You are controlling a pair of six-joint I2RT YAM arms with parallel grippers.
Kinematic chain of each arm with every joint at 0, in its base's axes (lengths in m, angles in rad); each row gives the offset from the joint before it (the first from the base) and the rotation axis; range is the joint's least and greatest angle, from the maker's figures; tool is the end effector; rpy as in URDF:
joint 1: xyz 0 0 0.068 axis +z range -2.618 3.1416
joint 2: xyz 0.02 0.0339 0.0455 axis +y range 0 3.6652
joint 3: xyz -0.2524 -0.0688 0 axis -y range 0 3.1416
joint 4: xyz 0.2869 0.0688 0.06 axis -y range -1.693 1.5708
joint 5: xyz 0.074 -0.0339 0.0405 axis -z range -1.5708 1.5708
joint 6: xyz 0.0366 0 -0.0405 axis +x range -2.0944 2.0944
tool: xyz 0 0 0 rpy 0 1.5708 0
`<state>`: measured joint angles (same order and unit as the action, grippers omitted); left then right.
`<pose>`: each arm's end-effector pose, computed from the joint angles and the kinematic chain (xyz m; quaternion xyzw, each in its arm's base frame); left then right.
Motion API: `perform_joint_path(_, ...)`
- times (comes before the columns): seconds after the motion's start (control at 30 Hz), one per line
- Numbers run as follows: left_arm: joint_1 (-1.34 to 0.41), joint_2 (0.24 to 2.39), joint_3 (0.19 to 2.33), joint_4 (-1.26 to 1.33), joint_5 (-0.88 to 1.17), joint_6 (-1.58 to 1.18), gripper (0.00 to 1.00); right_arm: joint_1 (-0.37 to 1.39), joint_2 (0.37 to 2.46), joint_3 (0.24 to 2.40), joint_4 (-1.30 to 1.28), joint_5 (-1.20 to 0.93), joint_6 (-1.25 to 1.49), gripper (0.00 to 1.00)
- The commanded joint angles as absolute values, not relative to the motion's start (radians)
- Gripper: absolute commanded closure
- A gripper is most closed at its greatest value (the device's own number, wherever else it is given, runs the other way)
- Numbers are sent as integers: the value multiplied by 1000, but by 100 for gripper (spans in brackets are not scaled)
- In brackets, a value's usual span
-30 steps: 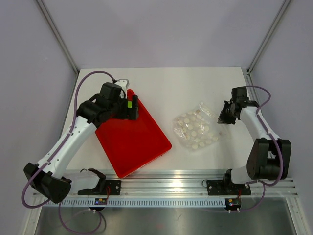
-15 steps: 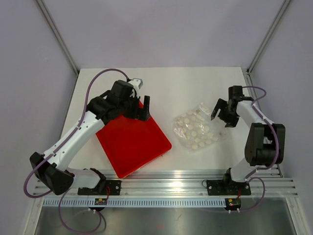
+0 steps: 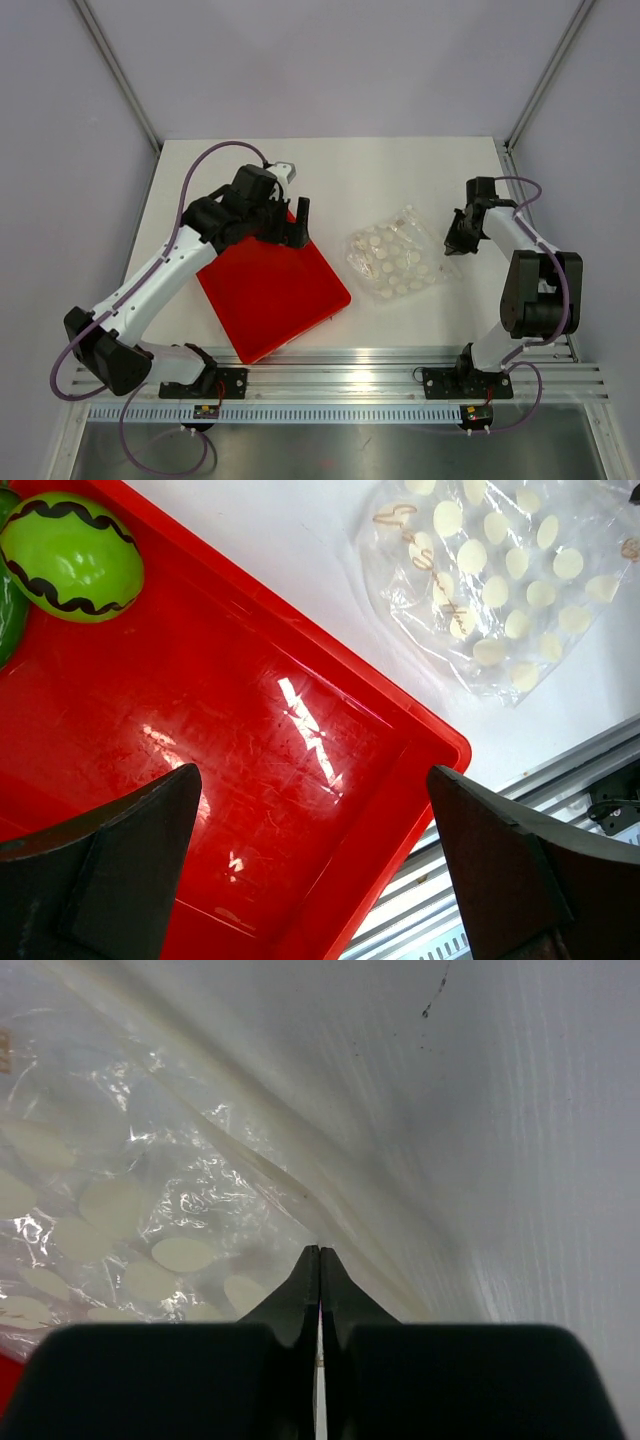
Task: Place the food in the zip-top bag and seal the zipper
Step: Pick up the zipper food storage bag at the center of the board.
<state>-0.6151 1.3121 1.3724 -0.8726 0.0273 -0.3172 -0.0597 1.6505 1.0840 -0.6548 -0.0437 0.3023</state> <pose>0.2561 -0.1822 0.3544 0.1428 0.9178 -0.1777 0.3250 0.3517 -0.0194 0.1579 0.1735 0.9691 0.0424 0.1699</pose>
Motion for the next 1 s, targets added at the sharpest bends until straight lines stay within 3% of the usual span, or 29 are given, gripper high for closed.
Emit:
perform_joint_path(0.0, -633, 1336, 1390, -841, 54, -330, 1, -63, 1546, 1072, -657, -32, 293, 100)
perform_joint_path(0.27, -650, 1338, 1388, -841, 46, -334, 1, -64, 1526, 1086, -669, -44, 299, 96)
perform_joint_path(0.43, -653, 1335, 1393, -847, 37, -333, 1, -64, 1589, 1078, -637, -95, 316, 29)
perform_joint_path(0.6, -653, 1336, 1393, -851, 31, -336, 1, -64, 1672, 1092, -629, -84, 302, 24)
perform_joint_path(0.77, -658, 1344, 1394, -850, 29, -344, 1, -64, 1724, 1103, -601, -130, 293, 31)
perform_joint_path(0.83, -661, 1347, 1394, -851, 31, -348, 1, -64, 1740, 1108, -600, -146, 298, 51)
perform_joint_path(0.87, -666, 1350, 1394, -854, 26, -350, 1, -64, 1730, 1106, -601, -144, 301, 70)
perform_joint_path(0.97, -673, 1354, 1396, -859, 20, -351, 1, -64, 1663, 1088, -600, -111, 317, 100)
